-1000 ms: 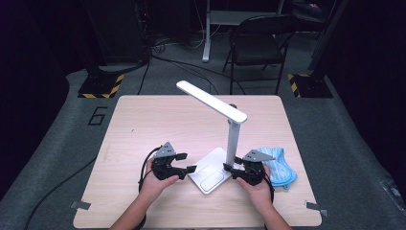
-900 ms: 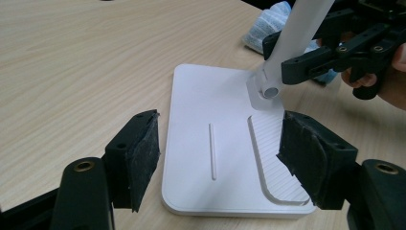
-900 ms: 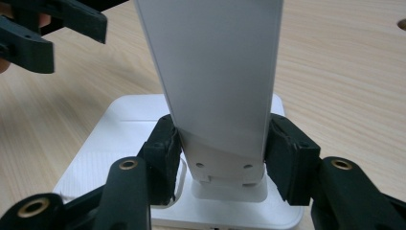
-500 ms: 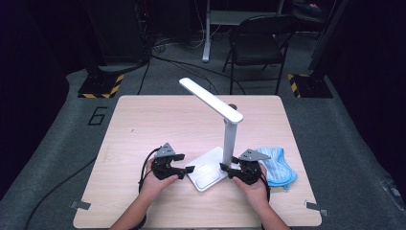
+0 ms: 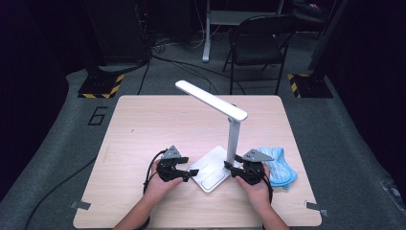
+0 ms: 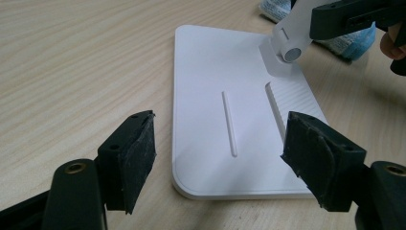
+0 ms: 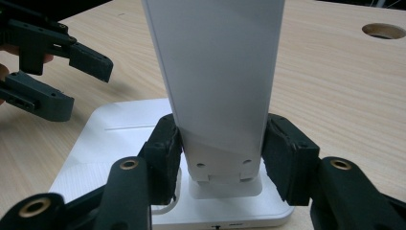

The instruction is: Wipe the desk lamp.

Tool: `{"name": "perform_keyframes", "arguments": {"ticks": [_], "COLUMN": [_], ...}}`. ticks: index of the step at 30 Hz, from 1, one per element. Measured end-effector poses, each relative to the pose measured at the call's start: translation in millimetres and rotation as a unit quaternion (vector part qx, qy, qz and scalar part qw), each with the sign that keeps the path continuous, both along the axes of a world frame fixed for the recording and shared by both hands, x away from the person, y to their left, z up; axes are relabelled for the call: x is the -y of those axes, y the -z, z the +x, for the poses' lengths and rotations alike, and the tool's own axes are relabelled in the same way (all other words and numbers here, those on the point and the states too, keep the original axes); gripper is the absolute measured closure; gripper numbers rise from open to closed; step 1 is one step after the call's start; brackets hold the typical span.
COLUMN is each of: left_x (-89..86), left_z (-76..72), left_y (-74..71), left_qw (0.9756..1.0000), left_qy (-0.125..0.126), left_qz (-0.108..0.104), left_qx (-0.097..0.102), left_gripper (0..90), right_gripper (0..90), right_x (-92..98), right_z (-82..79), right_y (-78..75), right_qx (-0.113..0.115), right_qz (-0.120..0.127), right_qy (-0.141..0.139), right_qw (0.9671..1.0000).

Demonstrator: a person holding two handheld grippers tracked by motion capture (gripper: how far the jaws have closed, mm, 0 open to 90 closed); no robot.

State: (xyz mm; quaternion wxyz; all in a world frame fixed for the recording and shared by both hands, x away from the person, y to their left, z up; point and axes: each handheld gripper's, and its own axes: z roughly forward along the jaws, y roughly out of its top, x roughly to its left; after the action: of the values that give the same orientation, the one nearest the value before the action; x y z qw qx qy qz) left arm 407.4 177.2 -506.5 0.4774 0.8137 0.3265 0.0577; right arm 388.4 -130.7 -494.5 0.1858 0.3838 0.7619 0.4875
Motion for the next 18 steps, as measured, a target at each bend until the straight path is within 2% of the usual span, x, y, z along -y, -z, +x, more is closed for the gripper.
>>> {"name": "perform_keyframes", "arguments": {"ticks": [2, 9, 10, 12, 14, 17, 18], "left_x": [-0.8, -2.5, -2.8, -2.2, -1.6, -0.8, -0.2], "left_z": [0.5, 1.6, 0.9, 0.4, 0.6, 0.1, -0.2], "left_y": [0.5, 2.4, 2.2, 2.7, 2.5, 2.4, 2.5], "left_qw": [1.0000, 0.9999, 0.9999, 1.0000, 1.0000, 1.0000, 1.0000], "left_qy": [0.003, 0.004, 0.001, -0.005, 0.000, -0.001, -0.001], "left_qz": [0.005, 0.010, 0.008, 0.003, 0.006, 0.006, 0.006], "left_qx": [-0.005, -0.003, -0.008, -0.007, -0.001, -0.005, -0.007], "left_gripper": [26.3, 26.2, 26.3, 26.2, 26.2, 26.2, 26.2], "right_gripper": [49.8, 49.1, 48.6, 48.2, 47.6, 47.5, 47.5], "right_x": [0.8, 1.3, 1.8, 1.8, 0.4, -1.8, -2.9], "right_z": [1.4, 5.0, 5.6, 5.8, 7.3, 8.1, 8.8], "right_y": [-0.5, 0.0, 0.1, -0.4, -1.7, -5.1, -6.1], "right_qx": [-0.005, -0.011, -0.016, -0.018, -0.019, -0.017, -0.009], "right_qz": [-0.001, 0.008, 0.011, 0.012, 0.014, 0.014, 0.012], "right_qy": [-0.005, -0.008, 0.003, 0.008, 0.010, 0.010, 0.012], "right_qw": [1.0000, 0.9999, 0.9998, 0.9997, 0.9997, 0.9997, 0.9998]}}
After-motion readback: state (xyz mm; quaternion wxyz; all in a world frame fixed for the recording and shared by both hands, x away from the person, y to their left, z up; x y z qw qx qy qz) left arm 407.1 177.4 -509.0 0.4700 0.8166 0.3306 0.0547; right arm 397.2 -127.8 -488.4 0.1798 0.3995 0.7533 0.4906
